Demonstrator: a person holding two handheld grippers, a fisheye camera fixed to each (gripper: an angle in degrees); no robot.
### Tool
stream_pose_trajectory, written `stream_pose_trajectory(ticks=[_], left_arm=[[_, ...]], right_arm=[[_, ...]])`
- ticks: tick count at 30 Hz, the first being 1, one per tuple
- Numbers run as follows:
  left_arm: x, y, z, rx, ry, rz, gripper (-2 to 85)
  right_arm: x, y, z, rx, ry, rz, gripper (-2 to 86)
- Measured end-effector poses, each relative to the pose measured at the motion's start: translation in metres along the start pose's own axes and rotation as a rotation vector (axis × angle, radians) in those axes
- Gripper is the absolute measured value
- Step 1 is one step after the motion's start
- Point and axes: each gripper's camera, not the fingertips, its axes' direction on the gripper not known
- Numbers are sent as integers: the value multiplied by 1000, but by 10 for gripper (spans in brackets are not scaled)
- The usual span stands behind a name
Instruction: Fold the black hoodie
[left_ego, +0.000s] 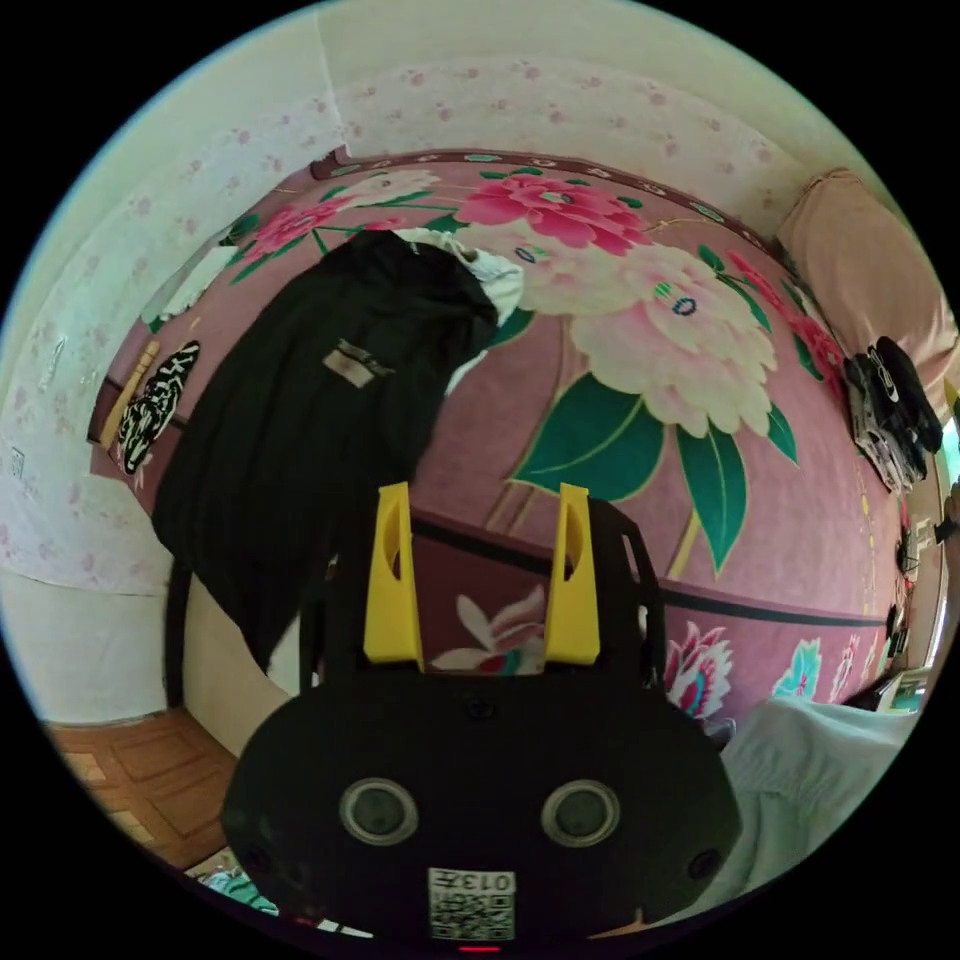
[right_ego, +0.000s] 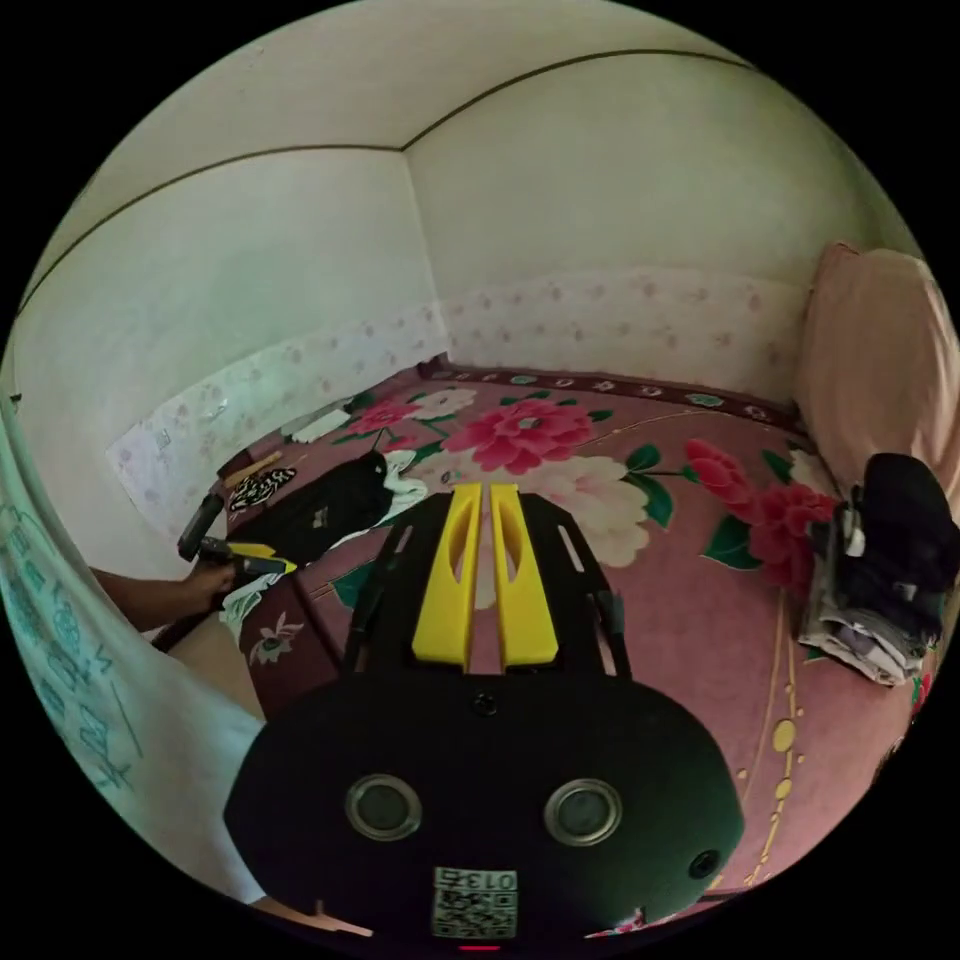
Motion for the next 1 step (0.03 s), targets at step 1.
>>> stream_pose_trajectory(ticks=[1], left_arm=[[-29,-2,-7,10,-5,-7,193]], right_arm=[[-34,-11,43,-33,-18,-15,60]])
